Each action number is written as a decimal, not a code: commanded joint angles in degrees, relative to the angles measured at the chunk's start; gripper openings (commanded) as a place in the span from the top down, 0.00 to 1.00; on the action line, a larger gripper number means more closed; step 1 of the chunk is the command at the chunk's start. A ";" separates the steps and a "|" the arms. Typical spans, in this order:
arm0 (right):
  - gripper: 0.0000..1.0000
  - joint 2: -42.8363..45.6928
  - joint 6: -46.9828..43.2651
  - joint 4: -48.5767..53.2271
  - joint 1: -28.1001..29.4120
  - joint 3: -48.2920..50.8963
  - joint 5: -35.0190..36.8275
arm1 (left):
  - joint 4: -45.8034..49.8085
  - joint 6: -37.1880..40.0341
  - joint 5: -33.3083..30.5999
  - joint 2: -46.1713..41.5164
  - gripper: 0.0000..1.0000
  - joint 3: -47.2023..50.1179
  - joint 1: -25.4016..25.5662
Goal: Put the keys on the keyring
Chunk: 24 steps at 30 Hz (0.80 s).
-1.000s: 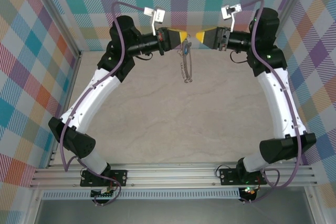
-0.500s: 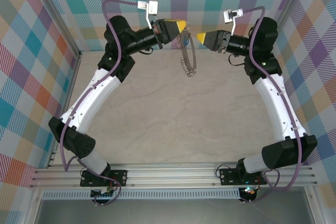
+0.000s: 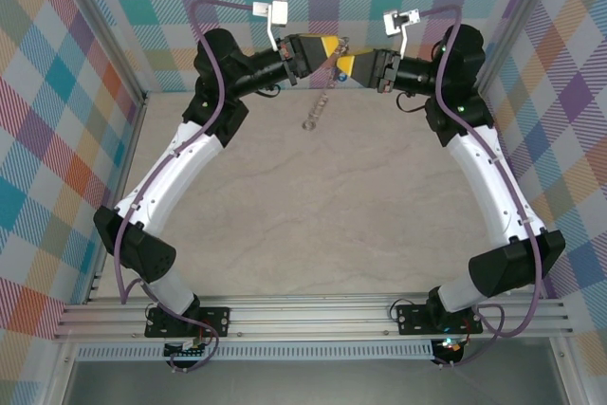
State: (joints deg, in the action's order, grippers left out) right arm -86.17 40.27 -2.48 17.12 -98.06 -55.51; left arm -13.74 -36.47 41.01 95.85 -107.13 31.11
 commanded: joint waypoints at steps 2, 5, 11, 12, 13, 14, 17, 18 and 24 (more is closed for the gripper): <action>0.88 0.43 -0.37 -0.95 0.70 -1.04 -0.84 | -4.13 -0.46 0.55 -0.19 1.00 -1.70 0.48; 0.98 0.89 -0.92 0.14 0.70 -0.81 -0.63 | -4.28 -0.48 0.30 -0.23 1.00 -1.83 0.53; 1.00 1.29 -1.52 1.38 0.72 -0.73 -0.41 | -4.80 -0.68 -0.33 -0.40 1.00 -1.72 0.53; 1.00 1.27 -1.22 1.15 0.72 -0.81 -0.32 | -4.88 -0.78 -0.33 -0.32 1.00 -1.71 0.53; 1.00 1.19 -0.92 0.87 0.76 -0.94 -0.37 | -5.03 -0.87 -0.32 -0.32 1.00 -1.61 0.53; 1.00 1.02 -0.66 0.65 0.80 -1.22 -0.39 | -5.28 -1.18 -0.24 -0.32 1.00 -1.59 0.53; 1.00 0.20 -0.36 0.64 1.41 -2.67 -0.09 | -6.31 -2.17 -0.06 -0.40 1.00 -0.94 0.57; 1.00 -0.24 -0.30 0.64 1.73 -3.34 -0.11 | -7.00 -2.74 -0.21 -0.47 1.00 -0.48 0.61; 1.00 -3.41 0.49 0.38 3.83 -7.43 0.23 | -8.56 -3.48 -0.84 -1.41 1.00 2.59 1.83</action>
State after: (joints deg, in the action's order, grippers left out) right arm -88.09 40.12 -0.75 19.07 -102.78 -55.37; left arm -19.57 -39.09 39.72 95.66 -106.15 31.16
